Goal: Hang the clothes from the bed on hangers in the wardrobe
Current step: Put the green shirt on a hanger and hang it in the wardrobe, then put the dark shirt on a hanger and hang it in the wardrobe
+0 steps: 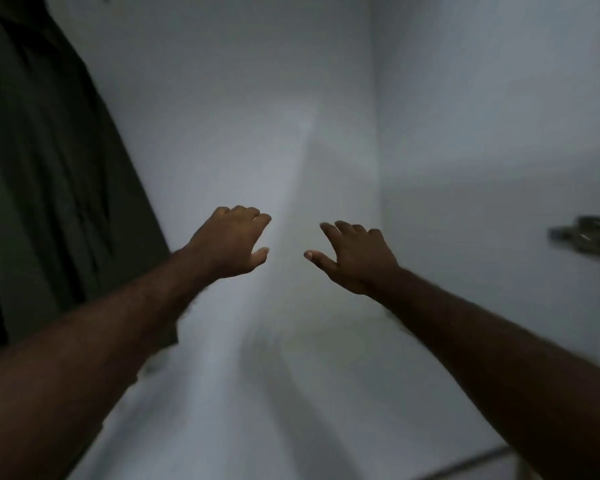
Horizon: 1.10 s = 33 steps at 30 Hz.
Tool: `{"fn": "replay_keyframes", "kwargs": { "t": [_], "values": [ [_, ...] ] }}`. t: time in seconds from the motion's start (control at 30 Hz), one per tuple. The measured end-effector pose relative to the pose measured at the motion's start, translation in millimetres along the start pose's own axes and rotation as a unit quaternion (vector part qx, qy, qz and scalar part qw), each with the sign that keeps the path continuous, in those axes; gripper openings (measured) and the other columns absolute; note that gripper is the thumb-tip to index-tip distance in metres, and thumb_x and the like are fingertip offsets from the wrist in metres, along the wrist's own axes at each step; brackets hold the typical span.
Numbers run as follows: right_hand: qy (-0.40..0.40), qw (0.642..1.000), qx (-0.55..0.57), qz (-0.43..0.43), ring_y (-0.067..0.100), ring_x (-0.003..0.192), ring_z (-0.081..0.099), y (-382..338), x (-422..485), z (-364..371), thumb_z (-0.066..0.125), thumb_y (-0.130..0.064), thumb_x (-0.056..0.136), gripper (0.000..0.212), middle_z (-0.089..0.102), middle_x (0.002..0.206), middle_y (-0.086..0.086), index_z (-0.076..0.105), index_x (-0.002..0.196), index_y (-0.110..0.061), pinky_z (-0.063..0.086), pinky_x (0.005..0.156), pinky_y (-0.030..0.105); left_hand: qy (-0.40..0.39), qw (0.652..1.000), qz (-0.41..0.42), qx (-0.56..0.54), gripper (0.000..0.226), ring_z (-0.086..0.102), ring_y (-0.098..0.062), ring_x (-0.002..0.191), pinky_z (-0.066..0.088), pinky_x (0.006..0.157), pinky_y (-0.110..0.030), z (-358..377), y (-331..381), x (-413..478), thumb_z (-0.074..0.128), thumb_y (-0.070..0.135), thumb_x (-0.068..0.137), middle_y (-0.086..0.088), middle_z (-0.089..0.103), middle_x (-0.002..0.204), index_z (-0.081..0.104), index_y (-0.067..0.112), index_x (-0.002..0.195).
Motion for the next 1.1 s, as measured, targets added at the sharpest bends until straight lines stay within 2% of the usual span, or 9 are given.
{"fn": "replay_keyframes", "kwargs": {
  "t": [0.17,0.3,0.4,0.5,0.63,0.8,0.9,1.0,1.1],
  "values": [
    [-0.082,0.992,-0.042,0.081,0.027,0.140,0.034,27.8,-110.4,30.9,0.019,-0.074,0.092,0.079,0.037,0.153,0.007,0.029,0.151,-0.022,0.028,0.108,0.049,-0.031,0.989,0.072,-0.128,0.066,0.052,-0.030,0.120,0.039,0.099,-0.043,63.2,109.7,-44.4,0.050,0.051,0.088,-0.010,0.054,0.134,0.045,0.010,0.140],
    [-0.168,0.970,-0.086,0.153,0.026,0.147,0.021,43.4,-222.9,47.8,-0.001,-0.077,0.081,0.093,0.030,0.158,0.008,0.024,0.153,-0.023,0.020,0.113,0.053,-0.075,0.963,0.155,-0.208,0.086,0.053,-0.033,0.122,0.043,0.097,-0.045,108.5,214.3,-99.8,0.030,0.067,0.080,-0.016,0.051,0.138,0.040,0.009,0.144],
    [-0.223,0.945,-0.108,0.215,0.027,0.149,0.015,57.9,-320.3,45.2,0.012,-0.074,0.090,0.083,0.022,0.161,0.010,0.016,0.155,-0.024,0.015,0.115,0.055,-0.107,0.936,0.210,-0.260,0.091,0.048,-0.034,0.129,0.040,0.101,-0.046,119.7,296.3,-137.9,0.025,0.070,0.079,-0.017,0.046,0.144,0.036,0.010,0.147],
    [-0.264,0.916,-0.120,0.277,0.028,0.150,0.012,64.3,-414.2,21.2,0.020,-0.070,0.094,0.078,0.016,0.162,0.011,0.012,0.156,-0.023,0.013,0.116,0.056,-0.123,0.902,0.271,-0.312,0.089,0.043,-0.033,0.133,0.036,0.104,-0.046,105.0,375.8,-173.8,0.036,0.068,0.081,-0.018,0.043,0.146,0.035,0.010,0.147],
    [-0.294,0.867,-0.137,0.379,0.029,0.149,0.012,64.1,-544.1,-24.7,0.020,-0.070,0.095,0.078,0.014,0.163,0.011,0.011,0.156,-0.023,0.012,0.117,0.056,-0.129,0.849,0.354,-0.371,0.082,0.039,-0.031,0.136,0.034,0.108,-0.045,70.2,486.1,-219.7,0.059,0.059,0.085,-0.014,0.040,0.149,0.034,0.013,0.147],
    [-0.296,0.789,-0.138,0.521,0.029,0.149,0.012,46.7,-699.4,-82.8,0.023,-0.071,0.093,0.079,0.017,0.162,0.012,0.014,0.156,-0.025,0.011,0.117,0.058,-0.134,0.795,0.458,-0.375,0.082,0.039,-0.032,0.136,0.034,0.107,-0.046,5.7,607.0,-294.3,0.058,0.059,0.085,-0.017,0.040,0.149,0.036,0.010,0.147],
    [-0.288,0.736,-0.138,0.597,0.028,0.150,0.010,27.9,-788.4,-123.6,0.023,-0.072,0.093,0.078,0.014,0.163,0.011,0.013,0.156,-0.027,0.012,0.116,0.057,-0.131,0.758,0.502,-0.395,0.081,0.042,-0.032,0.133,0.037,0.103,-0.045,-43.6,667.3,-344.8,0.049,0.062,0.085,-0.016,0.043,0.146,0.038,0.009,0.146],
    [-0.267,0.681,-0.143,0.667,0.028,0.149,0.012,-0.6,-878.7,-176.4,0.023,-0.073,0.092,0.079,0.014,0.163,0.010,0.013,0.156,-0.028,0.014,0.116,0.056,-0.147,0.736,0.532,-0.392,0.082,0.030,-0.026,0.142,0.029,0.110,-0.041,-94.9,723.6,-401.0,0.052,0.059,0.089,-0.012,0.032,0.154,0.026,0.014,0.152],
    [-0.240,0.621,-0.153,0.730,0.029,0.149,0.014,-35.6,-971.6,-236.9,0.025,-0.072,0.092,0.078,0.014,0.163,0.010,0.014,0.156,-0.027,0.017,0.115,0.056,-0.150,0.714,0.559,-0.394,0.083,0.025,-0.024,0.145,0.025,0.114,-0.041,-153.2,775.7,-459.7,0.051,0.059,0.089,-0.011,0.028,0.157,0.023,0.016,0.153]
  ]
}}
Point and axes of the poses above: each hand's wrist, its own x-axis towards the middle knuckle, its own z-axis out of the palm, y = z × x, the point moved 6 cm from there along x, towards the middle knuckle
